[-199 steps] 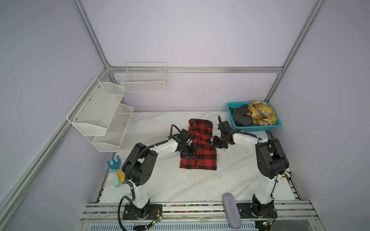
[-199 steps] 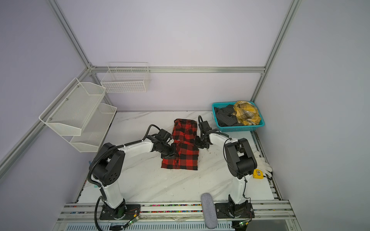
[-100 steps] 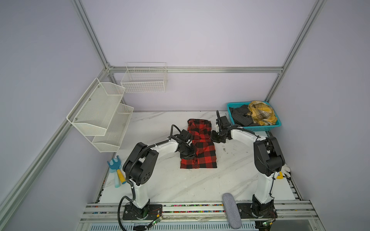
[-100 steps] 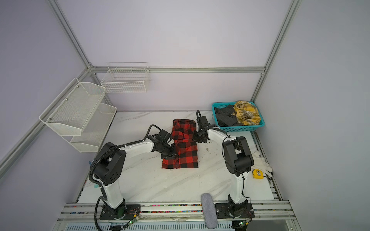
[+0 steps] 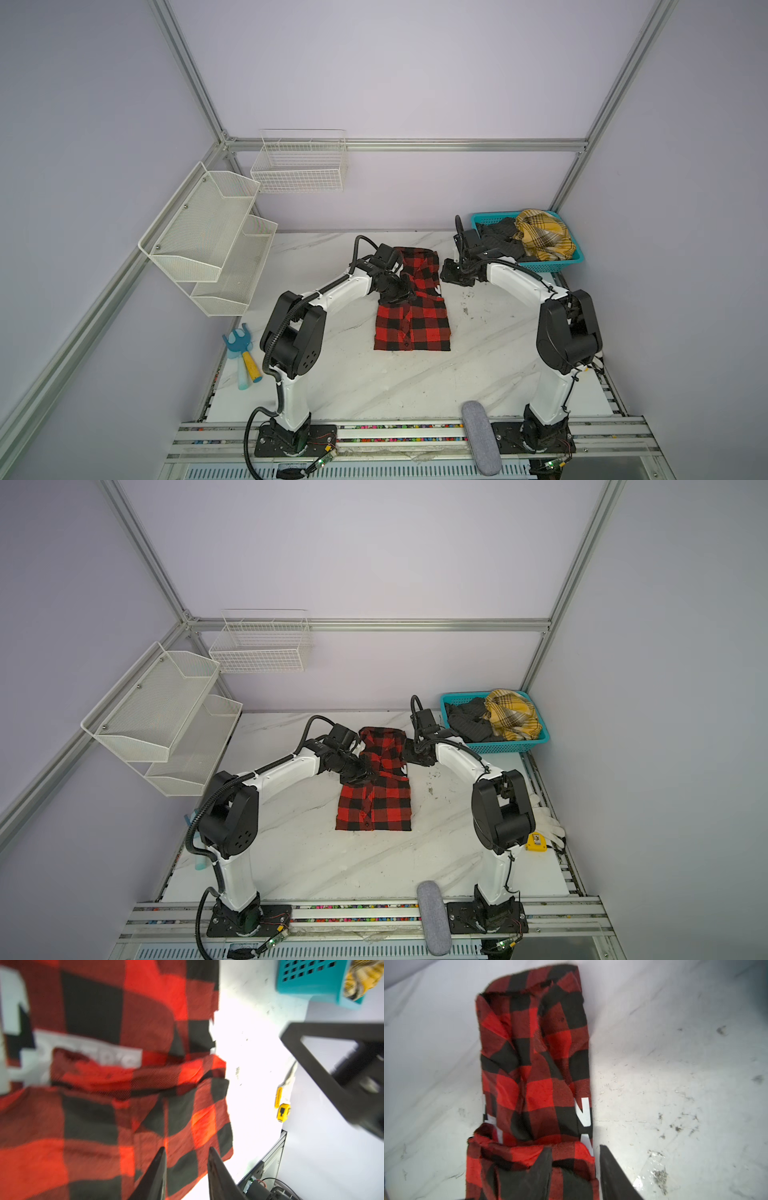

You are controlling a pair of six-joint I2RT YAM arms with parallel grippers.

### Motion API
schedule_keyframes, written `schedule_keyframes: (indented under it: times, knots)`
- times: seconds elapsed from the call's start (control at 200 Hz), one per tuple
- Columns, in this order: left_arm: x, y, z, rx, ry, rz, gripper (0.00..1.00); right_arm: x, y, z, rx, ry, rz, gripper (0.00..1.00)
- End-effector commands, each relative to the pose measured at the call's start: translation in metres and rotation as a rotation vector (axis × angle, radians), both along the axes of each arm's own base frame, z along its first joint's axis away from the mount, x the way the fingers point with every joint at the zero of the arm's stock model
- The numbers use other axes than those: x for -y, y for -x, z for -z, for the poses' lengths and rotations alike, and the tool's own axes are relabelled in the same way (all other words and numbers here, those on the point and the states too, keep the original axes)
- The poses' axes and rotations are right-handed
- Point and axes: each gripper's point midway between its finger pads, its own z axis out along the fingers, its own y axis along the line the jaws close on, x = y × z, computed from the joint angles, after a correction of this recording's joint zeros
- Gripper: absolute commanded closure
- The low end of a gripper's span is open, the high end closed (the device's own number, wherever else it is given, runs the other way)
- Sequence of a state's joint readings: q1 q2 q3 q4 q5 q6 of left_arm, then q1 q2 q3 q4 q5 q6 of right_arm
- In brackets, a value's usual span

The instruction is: Fold and stack the long sleeve shirts

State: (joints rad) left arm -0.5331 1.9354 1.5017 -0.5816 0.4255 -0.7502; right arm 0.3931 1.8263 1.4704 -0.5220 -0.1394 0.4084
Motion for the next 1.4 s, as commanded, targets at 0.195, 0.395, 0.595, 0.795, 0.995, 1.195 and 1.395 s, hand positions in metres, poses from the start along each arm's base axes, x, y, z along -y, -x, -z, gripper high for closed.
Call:
schedule_keyframes:
  times: [0.195,0.395,0.595,0.795,0.995,1.195,1.395]
  knots:
    - [0.011,-0.029,0.030,-0.047,0.005,-0.005,0.73,-0.031,0.070,0.013,-0.078,-0.085,-0.034,0.84]
    - [0.007,-0.039,0.053,-0.083,-0.017,-0.029,0.75,-0.047,0.094,0.057,-0.164,-0.137,-0.049,0.91]
    - [-0.001,-0.033,0.068,-0.104,-0.055,-0.038,0.74,-0.036,0.100,0.106,-0.235,-0.045,-0.037,0.95]
    - [-0.005,-0.025,0.090,-0.154,-0.082,-0.028,0.74,-0.016,0.104,0.133,-0.285,0.082,-0.002,0.98]
    - [-0.010,-0.041,-0.002,0.023,-0.022,-0.076,0.59,-0.024,0.091,0.051,-0.129,0.149,-0.012,0.92]
    - [-0.032,-0.027,-0.083,0.158,0.048,-0.114,0.48,-0.049,0.103,0.003,-0.043,0.103,-0.032,0.85]
    - [-0.047,0.008,-0.054,0.079,0.033,-0.087,0.66,-0.087,0.125,0.017,-0.072,0.002,-0.087,0.85]
